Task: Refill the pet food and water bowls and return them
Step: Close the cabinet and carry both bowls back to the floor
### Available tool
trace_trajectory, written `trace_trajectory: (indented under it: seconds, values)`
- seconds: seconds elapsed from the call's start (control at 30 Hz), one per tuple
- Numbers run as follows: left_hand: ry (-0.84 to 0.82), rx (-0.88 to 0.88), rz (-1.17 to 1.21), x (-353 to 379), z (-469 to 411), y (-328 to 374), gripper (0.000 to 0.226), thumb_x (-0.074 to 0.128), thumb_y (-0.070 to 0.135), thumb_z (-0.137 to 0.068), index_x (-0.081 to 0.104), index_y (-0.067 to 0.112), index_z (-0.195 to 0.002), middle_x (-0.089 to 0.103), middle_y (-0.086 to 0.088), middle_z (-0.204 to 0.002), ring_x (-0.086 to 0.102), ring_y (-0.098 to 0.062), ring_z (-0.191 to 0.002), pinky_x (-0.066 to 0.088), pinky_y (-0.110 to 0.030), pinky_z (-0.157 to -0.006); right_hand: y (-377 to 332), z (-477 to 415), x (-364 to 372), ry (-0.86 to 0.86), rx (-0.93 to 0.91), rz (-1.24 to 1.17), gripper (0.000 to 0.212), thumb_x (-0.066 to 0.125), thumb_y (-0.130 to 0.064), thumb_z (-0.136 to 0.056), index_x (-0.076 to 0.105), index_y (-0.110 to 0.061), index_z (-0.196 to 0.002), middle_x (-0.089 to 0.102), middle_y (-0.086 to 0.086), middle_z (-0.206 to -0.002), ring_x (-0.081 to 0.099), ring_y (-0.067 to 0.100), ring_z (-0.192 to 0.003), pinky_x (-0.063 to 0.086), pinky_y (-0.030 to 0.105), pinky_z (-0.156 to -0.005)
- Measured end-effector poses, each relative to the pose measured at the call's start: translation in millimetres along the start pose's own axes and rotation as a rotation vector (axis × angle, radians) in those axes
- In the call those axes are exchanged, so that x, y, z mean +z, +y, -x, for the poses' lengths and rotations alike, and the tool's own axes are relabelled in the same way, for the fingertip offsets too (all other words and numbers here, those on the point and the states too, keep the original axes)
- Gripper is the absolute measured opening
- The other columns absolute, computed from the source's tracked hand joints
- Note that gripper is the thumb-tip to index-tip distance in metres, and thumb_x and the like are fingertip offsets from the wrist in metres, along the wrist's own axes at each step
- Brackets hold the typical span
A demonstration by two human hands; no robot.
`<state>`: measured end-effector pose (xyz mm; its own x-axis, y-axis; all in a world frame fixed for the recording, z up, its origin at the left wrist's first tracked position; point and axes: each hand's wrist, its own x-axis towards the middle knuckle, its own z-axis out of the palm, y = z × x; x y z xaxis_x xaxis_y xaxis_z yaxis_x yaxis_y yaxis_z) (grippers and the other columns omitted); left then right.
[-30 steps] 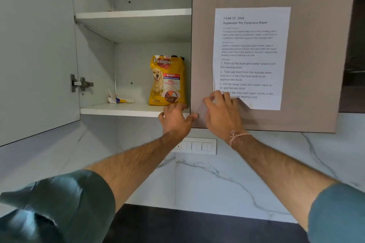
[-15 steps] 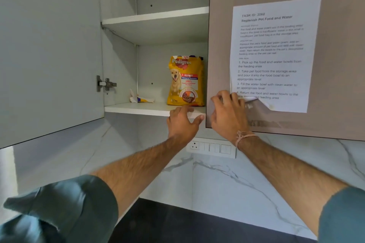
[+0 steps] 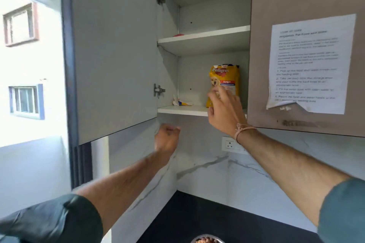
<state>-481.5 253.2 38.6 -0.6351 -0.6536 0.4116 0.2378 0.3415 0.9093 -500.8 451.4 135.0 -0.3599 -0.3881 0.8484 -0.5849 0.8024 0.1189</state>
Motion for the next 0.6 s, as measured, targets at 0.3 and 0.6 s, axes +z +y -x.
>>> trace_trajectory:
  seconds: [0.3,0.6]
  values:
    - [0.010,-0.237,0.230,-158,24,-14,0.024,0.057,0.028,-0.101,0.066,0.007,-0.108,0.066,-0.007,-0.095,0.055,-0.021,-0.073,0.041,-0.030,-0.067,-156,8,-57,0.068,-0.140,-0.156,0.039,0.061,-0.014,-0.087,0.062,-0.011,-0.126,0.055,0.009,-0.133,0.061,0.032,-0.107,0.054,0.048,-0.082]
    - [0.013,-0.079,0.246,-230,63,15,0.053,0.066,0.025,-0.095,0.041,0.027,-0.142,0.067,-0.008,-0.118,0.073,-0.024,-0.076,0.060,-0.043,-0.090,-247,15,-105,0.032,-0.267,-0.204,0.048,0.056,-0.013,-0.091,0.052,-0.017,-0.139,0.057,0.006,-0.131,0.065,0.033,-0.098,0.055,0.042,-0.074]
